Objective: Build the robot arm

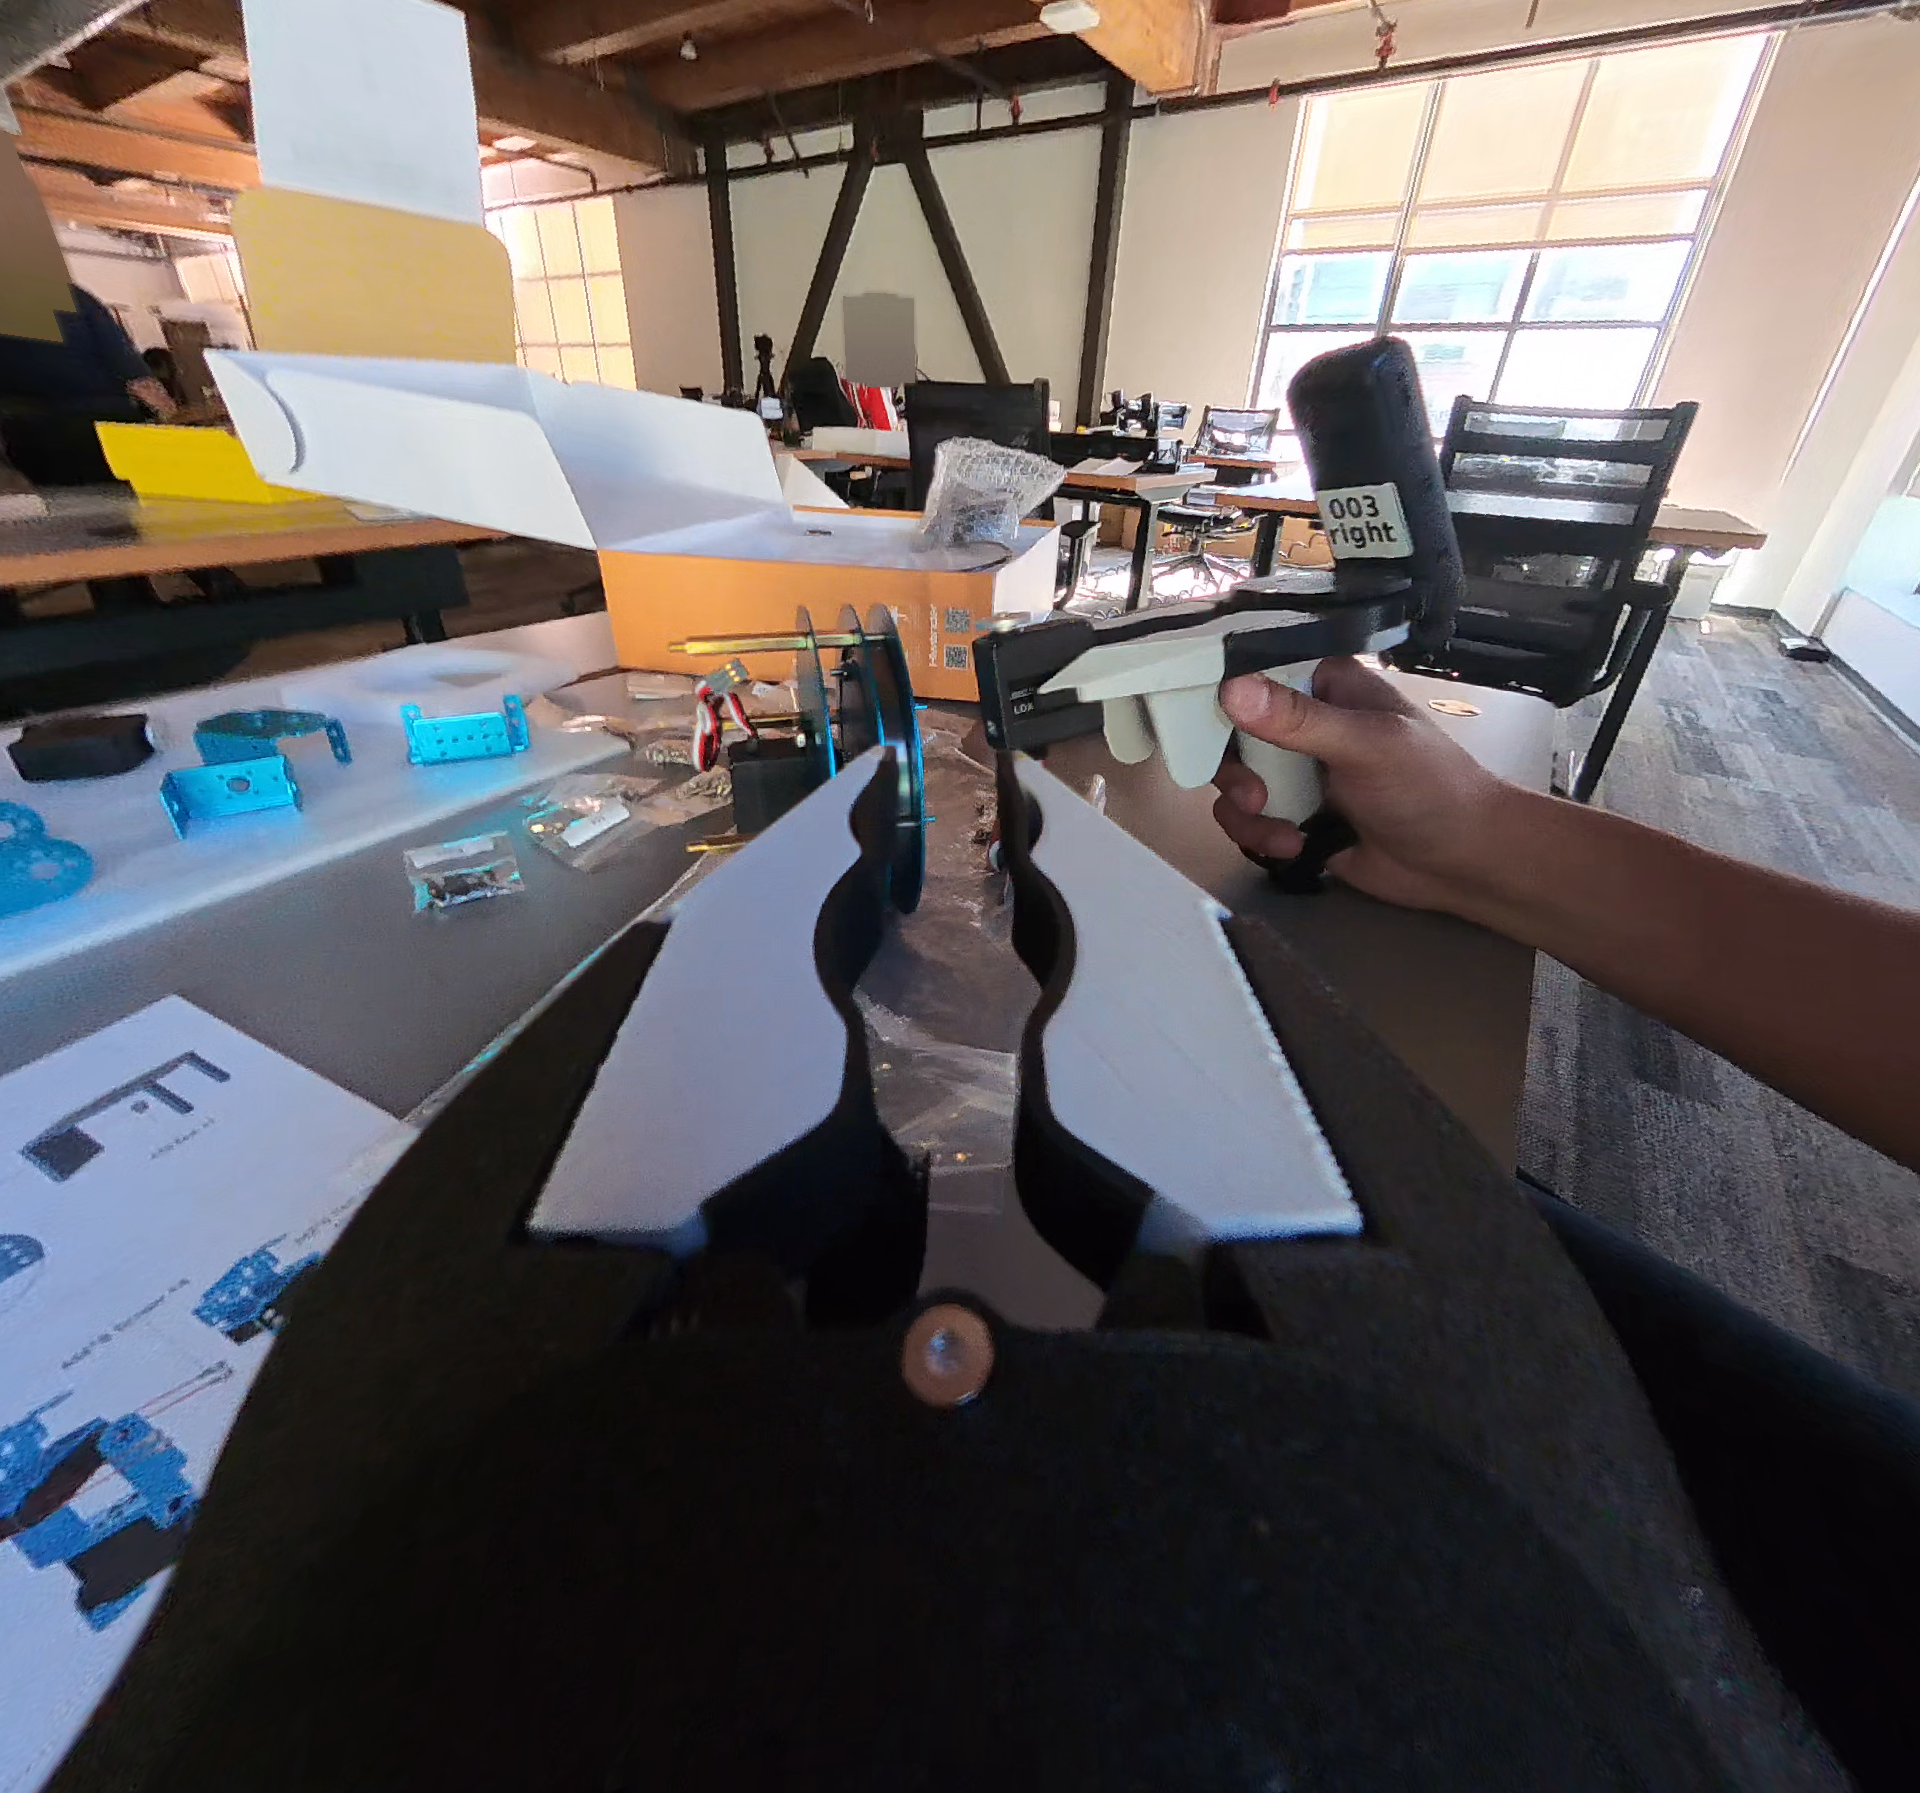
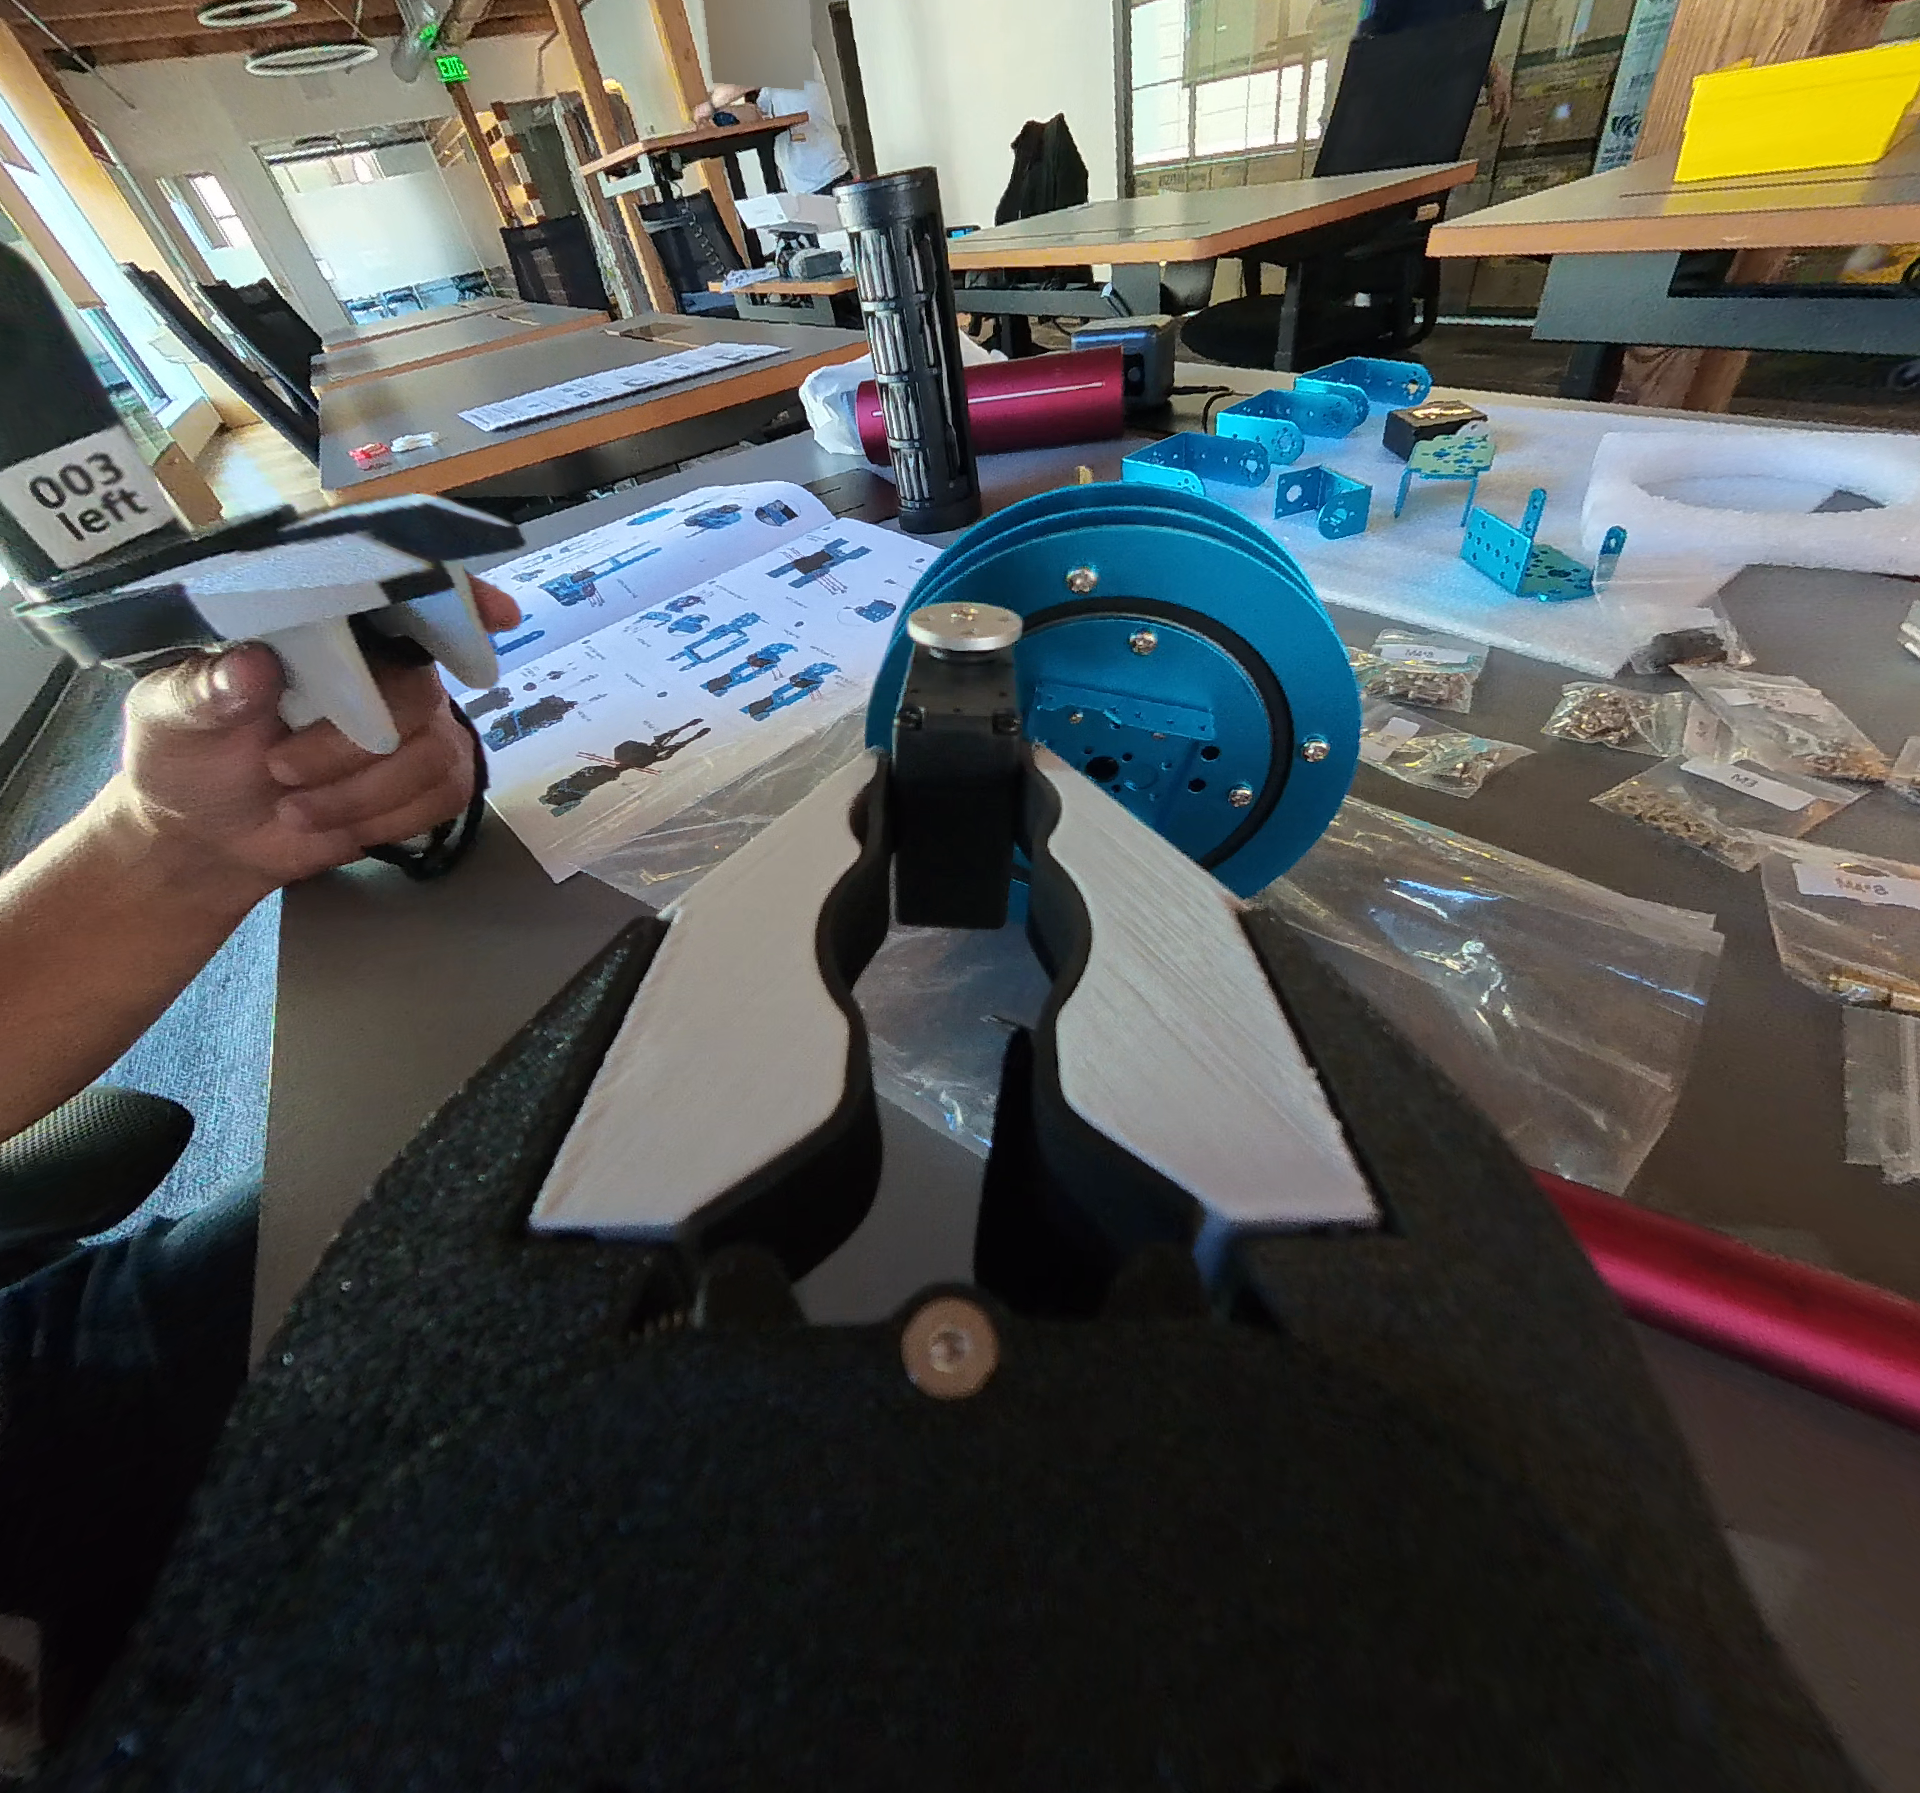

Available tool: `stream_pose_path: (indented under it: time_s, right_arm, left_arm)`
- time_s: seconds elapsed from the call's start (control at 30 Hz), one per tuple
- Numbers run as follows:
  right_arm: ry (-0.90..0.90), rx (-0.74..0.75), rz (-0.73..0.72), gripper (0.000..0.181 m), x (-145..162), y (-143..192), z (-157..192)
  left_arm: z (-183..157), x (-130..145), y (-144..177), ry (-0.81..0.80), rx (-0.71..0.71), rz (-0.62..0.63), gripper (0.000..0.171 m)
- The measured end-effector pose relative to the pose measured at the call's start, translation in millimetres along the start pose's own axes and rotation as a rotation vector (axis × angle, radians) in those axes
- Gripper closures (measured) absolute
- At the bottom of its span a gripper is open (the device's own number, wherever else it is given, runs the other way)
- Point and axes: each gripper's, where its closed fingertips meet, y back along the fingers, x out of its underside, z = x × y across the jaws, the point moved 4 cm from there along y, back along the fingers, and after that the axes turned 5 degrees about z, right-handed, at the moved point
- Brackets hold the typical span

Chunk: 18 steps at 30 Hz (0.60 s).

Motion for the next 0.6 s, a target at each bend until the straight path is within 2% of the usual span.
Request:
stream_pose_path:
  time_s: [0.3,0.6]
  right_arm:
    - [-0.013,0.018,-0.005,0.161,0,2,-4]
    - [-0.006,0.023,-0.005,0.161,0,2,-3]
  left_arm:
    - [9,2,2,0.182,0.087,-0.003,0.153]
    - [2,-1,10,0.112,0.034,-0.050,0.154]
